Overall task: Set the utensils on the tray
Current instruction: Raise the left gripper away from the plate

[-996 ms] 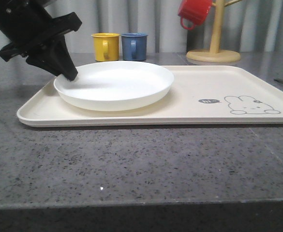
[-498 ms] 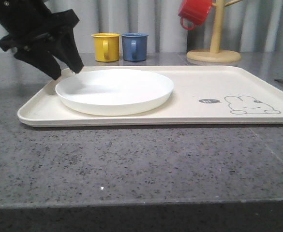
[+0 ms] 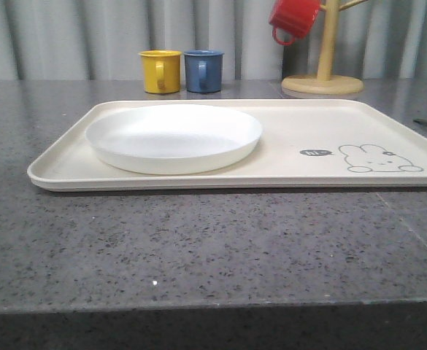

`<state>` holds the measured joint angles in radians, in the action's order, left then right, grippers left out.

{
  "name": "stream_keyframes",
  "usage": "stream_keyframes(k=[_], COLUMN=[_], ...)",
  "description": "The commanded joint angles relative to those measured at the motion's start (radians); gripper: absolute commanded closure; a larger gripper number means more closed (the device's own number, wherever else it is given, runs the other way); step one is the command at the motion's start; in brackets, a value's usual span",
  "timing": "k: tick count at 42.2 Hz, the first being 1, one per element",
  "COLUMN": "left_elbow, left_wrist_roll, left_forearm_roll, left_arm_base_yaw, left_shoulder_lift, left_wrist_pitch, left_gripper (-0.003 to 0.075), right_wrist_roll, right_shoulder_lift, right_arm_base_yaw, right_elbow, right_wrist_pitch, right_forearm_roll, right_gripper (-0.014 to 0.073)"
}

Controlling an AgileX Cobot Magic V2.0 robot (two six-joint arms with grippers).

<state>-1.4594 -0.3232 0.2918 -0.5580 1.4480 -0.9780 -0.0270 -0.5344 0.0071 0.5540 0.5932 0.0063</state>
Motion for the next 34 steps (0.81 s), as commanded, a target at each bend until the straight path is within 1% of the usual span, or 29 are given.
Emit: stream_keyframes(k=[1,5,9,13,22,28,34], left_elbow=[0.023,0.109,0.216,0.311,0.448,0.474,0.476], left_wrist_roll=[0.1,0.168,0.175,0.176,0.176,0.176,0.176], left_forearm_roll=[-0.105,-0.194,-0.232,-0.23,-0.23,-0.23,-0.23], left_arm_base_yaw=[-0.073,-0.137,-0.184,-0.196,-0.196,-0.196,-0.196], left_shoulder_lift=[-0.107,-0.185,-0.275,-0.365,-0.544,-0.611,-0.631], left_wrist_pitch=[0.091,0.15,0.211,0.24,0.24,0.245,0.25], left_gripper=[0.03,0.03,0.03,0.03,0.03,0.03,0.03], right_wrist_roll=[0.003,0.003,0.003,0.003,0.003,0.003,0.007], right_shoulder_lift=[-0.009,-0.009,-0.009,-0.009,-0.017,-0.088,-0.217], right_arm_base_yaw=[-0.006,-0.006,-0.006,-0.006,-0.006,-0.006,-0.006], right_elbow=[0.028,0.028,0.028,0.028,0.035,0.124,0.271], right_wrist_pitch=[-0.066,-0.066,-0.066,-0.069,-0.053,0.064,0.17], right_forearm_roll=[-0.013,-0.013,-0.013,-0.006,0.005,0.005,0.003], right_gripper=[0.0095,0.0095,0.0095,0.0094,0.0094,0.0094,0.0094])
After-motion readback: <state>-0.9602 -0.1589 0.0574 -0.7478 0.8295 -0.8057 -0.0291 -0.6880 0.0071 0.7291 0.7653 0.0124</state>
